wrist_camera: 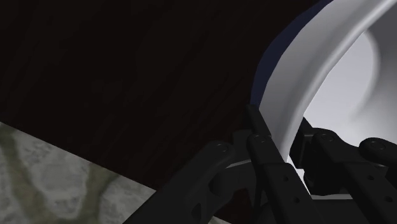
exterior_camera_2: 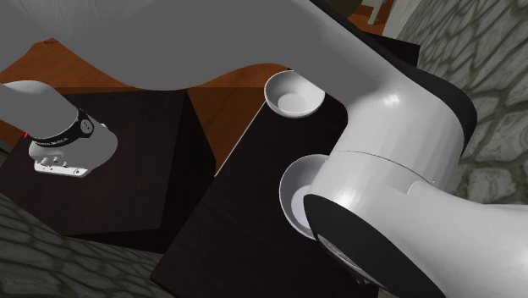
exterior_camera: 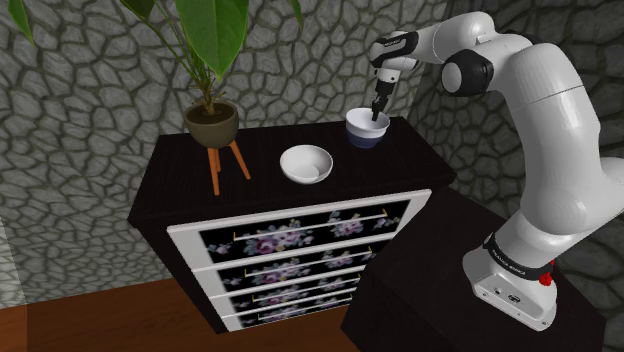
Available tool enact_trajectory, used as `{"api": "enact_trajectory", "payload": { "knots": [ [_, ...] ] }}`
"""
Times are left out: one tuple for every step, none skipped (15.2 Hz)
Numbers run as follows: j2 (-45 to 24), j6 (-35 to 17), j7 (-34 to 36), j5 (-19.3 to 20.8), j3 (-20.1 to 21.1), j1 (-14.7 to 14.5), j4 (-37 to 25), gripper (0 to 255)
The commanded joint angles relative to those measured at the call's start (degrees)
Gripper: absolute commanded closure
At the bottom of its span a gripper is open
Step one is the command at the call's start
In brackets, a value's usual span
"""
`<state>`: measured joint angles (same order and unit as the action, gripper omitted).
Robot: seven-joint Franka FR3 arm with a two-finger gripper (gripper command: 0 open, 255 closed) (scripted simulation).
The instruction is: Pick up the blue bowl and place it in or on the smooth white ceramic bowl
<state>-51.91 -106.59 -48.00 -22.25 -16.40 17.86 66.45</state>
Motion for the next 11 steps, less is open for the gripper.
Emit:
{"api": "enact_trajectory", "payload": {
  "knots": [
    [0.4,0.47,0.1,0.08,-0.06,-0.02,-0.12,255],
    [0.77,0.96,0.2,0.18,-0.13,-0.03,-0.24,255],
    [1.11,1.47,0.31,0.27,-0.19,-0.04,-0.43,255],
    [1.48,1.96,0.42,0.36,-0.26,-0.05,-0.57,255],
    [1.79,2.49,0.53,0.45,-0.31,-0.04,-0.81,255],
    [2.11,3.01,0.64,0.53,-0.37,-0.04,-1.02,255],
    [2.42,3.54,0.76,0.62,-0.43,-0.03,-1.26,255],
    [2.72,4.08,0.87,0.71,-0.48,-0.02,-1.53,255],
    [3.01,4.63,0.99,0.79,-0.53,-0.01,-1.81,255],
    [3.28,5.19,1.11,0.87,-0.58,0.01,-2.11,255],
    [3.54,5.76,1.23,0.95,-0.63,0.03,-2.44,255]
  ]
}}
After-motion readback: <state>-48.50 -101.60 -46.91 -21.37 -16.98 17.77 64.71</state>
